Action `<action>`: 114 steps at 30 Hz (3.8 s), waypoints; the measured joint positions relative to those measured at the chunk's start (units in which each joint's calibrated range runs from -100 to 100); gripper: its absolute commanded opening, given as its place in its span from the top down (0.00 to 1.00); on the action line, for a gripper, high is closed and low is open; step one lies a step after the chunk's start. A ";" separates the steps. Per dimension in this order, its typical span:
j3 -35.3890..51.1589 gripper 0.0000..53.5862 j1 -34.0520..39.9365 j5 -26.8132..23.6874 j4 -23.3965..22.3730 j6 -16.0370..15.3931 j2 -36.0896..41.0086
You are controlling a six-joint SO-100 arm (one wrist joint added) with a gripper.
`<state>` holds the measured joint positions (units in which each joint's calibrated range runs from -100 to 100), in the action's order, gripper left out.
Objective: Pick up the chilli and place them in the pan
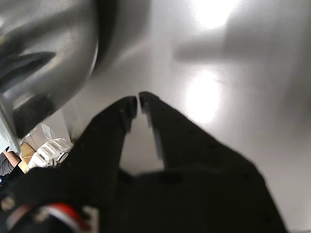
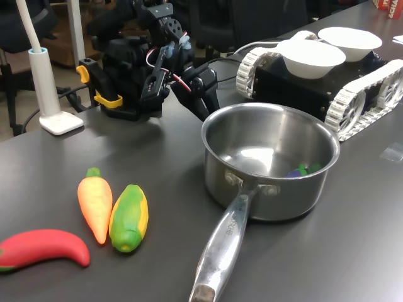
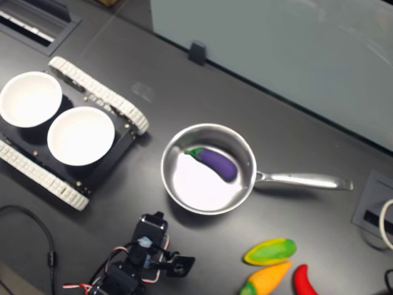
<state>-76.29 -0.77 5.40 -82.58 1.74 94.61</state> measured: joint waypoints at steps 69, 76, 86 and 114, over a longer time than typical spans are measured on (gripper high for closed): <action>0.00 1.00 -1.32 -0.54 0.25 0.00 0.00; 0.00 1.00 -1.65 -0.49 0.25 0.00 0.00; 2.44 1.00 -2.75 -0.49 -2.04 0.00 0.00; 16.02 1.00 -9.02 2.34 -9.69 0.00 0.17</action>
<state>-60.27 -9.79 7.74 -92.27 1.74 94.78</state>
